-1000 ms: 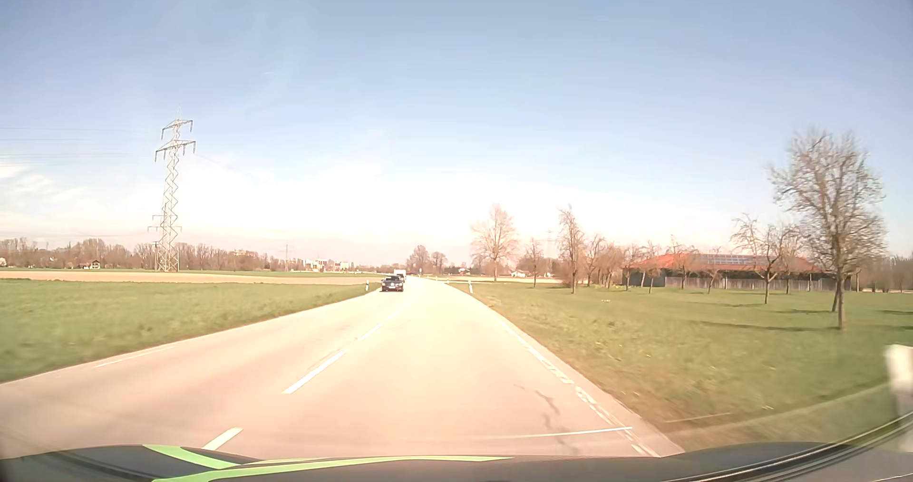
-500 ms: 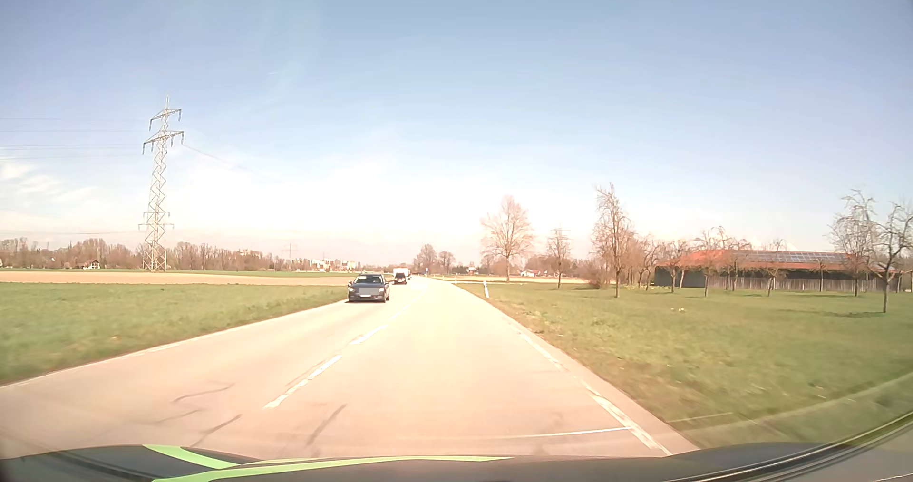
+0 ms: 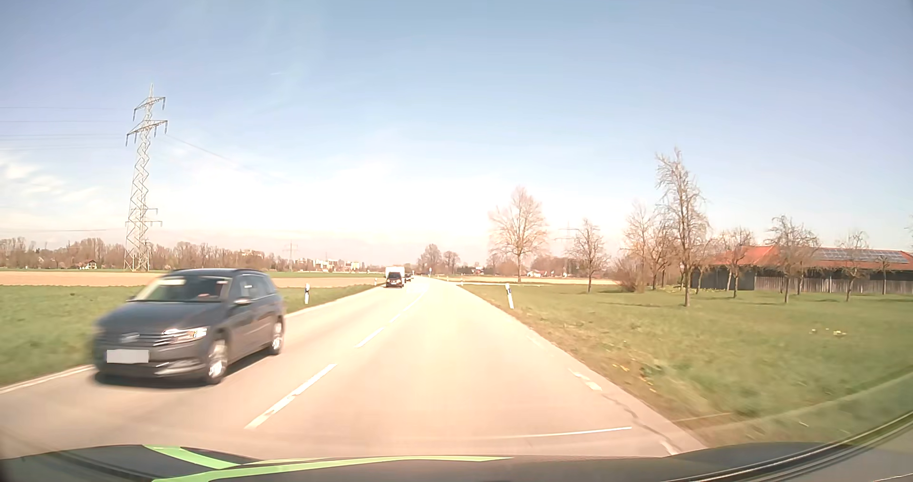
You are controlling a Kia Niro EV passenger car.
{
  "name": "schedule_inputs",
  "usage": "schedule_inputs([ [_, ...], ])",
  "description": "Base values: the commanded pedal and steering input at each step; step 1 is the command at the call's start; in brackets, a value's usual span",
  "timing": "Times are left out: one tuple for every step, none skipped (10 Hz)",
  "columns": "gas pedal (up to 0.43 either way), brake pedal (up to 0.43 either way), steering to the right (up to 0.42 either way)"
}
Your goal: Follow the waypoints while adhering to traffic rules and regulations
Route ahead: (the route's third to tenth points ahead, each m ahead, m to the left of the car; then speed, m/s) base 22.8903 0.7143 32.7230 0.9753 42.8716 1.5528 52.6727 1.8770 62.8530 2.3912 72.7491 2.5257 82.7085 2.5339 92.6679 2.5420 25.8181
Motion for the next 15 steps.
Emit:
schedule_inputs([
  [0.197, 0.0, -0.003],
  [0.197, 0.0, -0.003],
  [0.197, 0.0, -0.003],
  [0.197, 0.0, -0.003],
  [0.189, 0.0, -0.003],
  [0.189, 0.0, -0.002],
  [0.177, 0.0, -0.003],
  [0.177, 0.0, -0.002],
  [0.169, 0.0, -0.002],
  [0.157, 0.0, -0.002],
  [0.157, 0.0, -0.002],
  [0.157, 0.0, -0.002],
  [0.157, 0.0, -0.001],
  [0.157, 0.0, -0.001],
  [0.157, 0.0, -0.001],
])
